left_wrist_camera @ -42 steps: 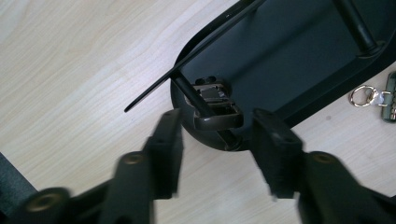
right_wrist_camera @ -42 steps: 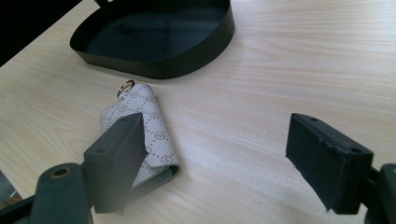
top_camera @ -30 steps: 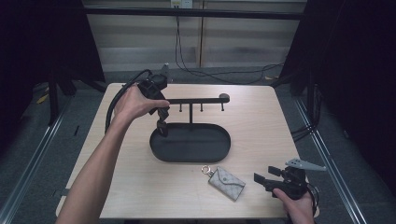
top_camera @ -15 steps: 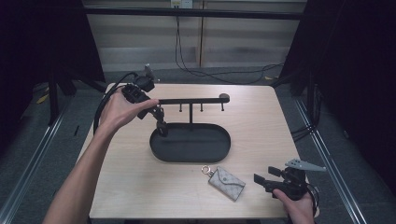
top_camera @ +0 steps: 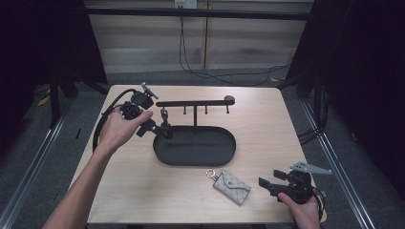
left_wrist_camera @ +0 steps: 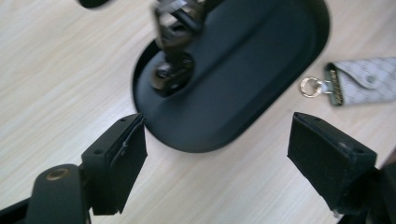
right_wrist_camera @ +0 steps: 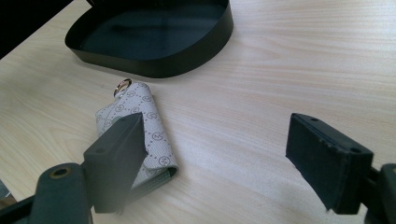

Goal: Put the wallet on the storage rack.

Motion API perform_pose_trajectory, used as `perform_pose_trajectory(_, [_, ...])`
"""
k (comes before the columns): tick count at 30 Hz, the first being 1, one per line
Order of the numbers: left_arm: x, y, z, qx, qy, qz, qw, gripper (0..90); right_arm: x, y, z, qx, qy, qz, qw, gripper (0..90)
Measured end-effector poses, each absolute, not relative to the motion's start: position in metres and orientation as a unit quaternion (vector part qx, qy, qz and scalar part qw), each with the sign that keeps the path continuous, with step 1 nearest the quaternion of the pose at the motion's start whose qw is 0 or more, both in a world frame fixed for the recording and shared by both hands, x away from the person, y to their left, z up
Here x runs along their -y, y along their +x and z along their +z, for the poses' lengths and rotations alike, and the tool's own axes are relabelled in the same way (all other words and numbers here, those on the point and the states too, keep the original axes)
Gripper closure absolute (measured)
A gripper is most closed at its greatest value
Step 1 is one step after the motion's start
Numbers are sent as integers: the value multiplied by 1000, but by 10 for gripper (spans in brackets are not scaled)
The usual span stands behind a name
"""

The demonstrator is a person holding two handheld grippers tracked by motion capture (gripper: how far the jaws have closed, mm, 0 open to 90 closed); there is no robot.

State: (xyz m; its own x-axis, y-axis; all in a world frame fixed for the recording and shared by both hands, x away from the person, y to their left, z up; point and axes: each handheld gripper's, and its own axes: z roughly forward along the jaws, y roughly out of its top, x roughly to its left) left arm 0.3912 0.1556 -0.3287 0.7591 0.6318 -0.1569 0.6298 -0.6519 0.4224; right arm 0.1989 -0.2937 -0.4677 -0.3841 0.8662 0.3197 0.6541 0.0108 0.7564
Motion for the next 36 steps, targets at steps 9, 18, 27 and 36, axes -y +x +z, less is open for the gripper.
perform_pose_trajectory(9, [-175, 371, -337, -354, 886, 46, 295, 194, 294, 198, -467, -700, 541, 451, 118, 197])
perform_pose_trajectory(18, [-202, 344, -359, -384, 845, 71, 366, 230, 294, 197, -467, -699, 543, 450, 120, 197])
perform_pose_trajectory(27, [-209, 320, -382, -383, 838, 74, 381, 215, 296, 197, -466, -693, 542, 460, 119, 193])
perform_pose_trajectory(36, [-223, 284, -411, -367, 834, 61, 408, 215, 296, 199, -465, -694, 545, 456, 116, 188])
